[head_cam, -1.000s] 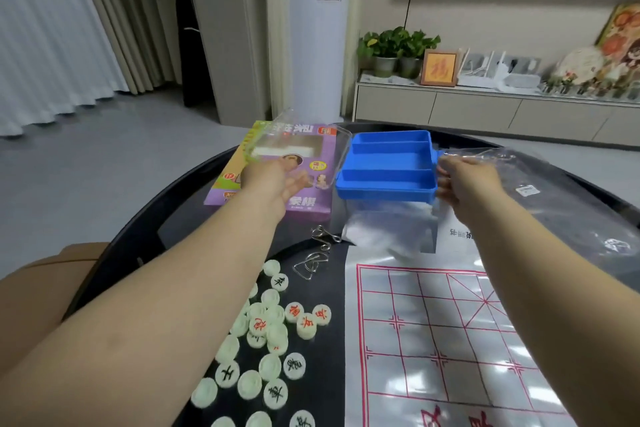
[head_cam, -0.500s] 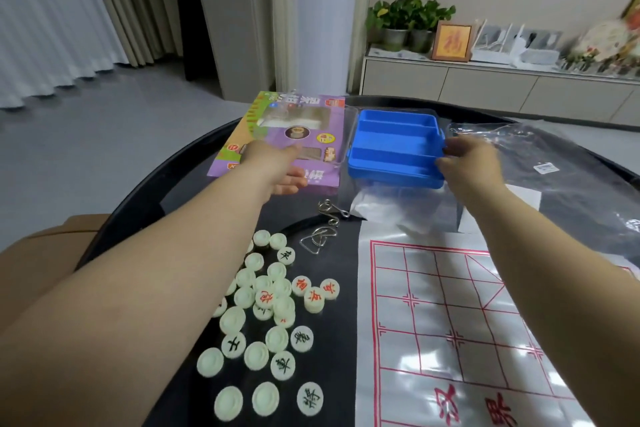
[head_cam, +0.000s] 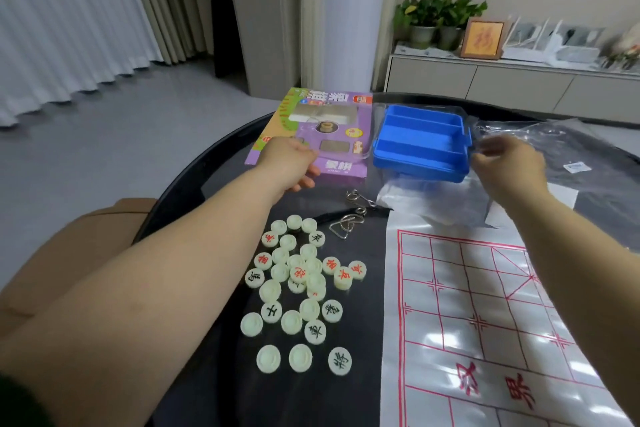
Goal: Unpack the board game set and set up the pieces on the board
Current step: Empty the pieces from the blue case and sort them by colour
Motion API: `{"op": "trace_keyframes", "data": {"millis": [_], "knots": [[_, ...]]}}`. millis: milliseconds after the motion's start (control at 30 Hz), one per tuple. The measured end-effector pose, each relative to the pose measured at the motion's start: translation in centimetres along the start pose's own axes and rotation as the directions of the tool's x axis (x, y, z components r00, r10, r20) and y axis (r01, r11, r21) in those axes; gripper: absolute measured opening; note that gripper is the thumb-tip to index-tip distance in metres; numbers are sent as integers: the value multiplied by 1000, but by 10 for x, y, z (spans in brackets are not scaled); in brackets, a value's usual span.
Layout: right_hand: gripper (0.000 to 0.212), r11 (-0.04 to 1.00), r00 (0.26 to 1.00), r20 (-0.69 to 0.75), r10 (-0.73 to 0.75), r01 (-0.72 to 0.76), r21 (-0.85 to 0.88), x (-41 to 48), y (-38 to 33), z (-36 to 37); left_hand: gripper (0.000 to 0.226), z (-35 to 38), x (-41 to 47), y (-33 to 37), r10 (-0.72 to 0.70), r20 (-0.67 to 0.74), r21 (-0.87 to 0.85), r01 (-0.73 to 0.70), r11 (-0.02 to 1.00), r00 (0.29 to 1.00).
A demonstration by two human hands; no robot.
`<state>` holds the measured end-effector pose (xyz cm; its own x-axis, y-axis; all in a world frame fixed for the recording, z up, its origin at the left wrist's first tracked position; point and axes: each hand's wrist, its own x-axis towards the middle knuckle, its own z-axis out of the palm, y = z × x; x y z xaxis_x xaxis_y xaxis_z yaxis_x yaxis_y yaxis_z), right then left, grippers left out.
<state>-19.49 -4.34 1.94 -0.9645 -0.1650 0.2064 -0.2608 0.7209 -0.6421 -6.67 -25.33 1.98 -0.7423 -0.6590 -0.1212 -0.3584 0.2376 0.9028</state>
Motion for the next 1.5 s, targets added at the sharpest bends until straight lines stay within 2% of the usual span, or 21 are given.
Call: {"op": "trace_keyframes", "data": {"millis": [67,167,267,433,600,767,967,1200,1267,1367,1500], "knots": [[33,999,1000,1,-11,11,30,-8,-3,-6,13,-4,-12,-1,55,-4,31,-54,998,998],[32,995,999,31,-30,27,97,-27,-10,-16,23,-14,-39,-5,125,-27,73,-123,990,992],[29,981,992,83,-98,82,176,-62,-20,-24,21,-29,-73,-15,192,-62,108,-184,977,979],[21,967,933,262,-245,216,134,-128,-36,-16,12,-50,-129,-52,242,-129,204,-213,955,962],[23,938,853,397,-339,341,68,-166,-49,9,19,-46,-170,-87,285,-144,251,-243,937,948],[28,902,840,362,-404,431,7,-176,-52,28,39,-42,-177,-100,368,-32,380,-329,865,929],[27,881,840,331,-431,471,-49,-173,-52,40,41,-43,-160,-97,402,37,472,-371,800,915],[21,855,823,267,-501,518,7,-178,-53,43,30,-42,-153,-99,468,34,520,-416,747,883],[21,848,809,267,-524,526,68,-185,-61,42,20,-44,-155,-99,518,38,550,-451,703,854],[21,803,742,326,-586,586,111,-197,-71,48,16,-48,-155,-106,614,38,638,-492,593,789],[15,773,708,328,-625,619,139,-208,-71,57,16,-58,-161,-110,548,50,729,-405,551,835]]}}
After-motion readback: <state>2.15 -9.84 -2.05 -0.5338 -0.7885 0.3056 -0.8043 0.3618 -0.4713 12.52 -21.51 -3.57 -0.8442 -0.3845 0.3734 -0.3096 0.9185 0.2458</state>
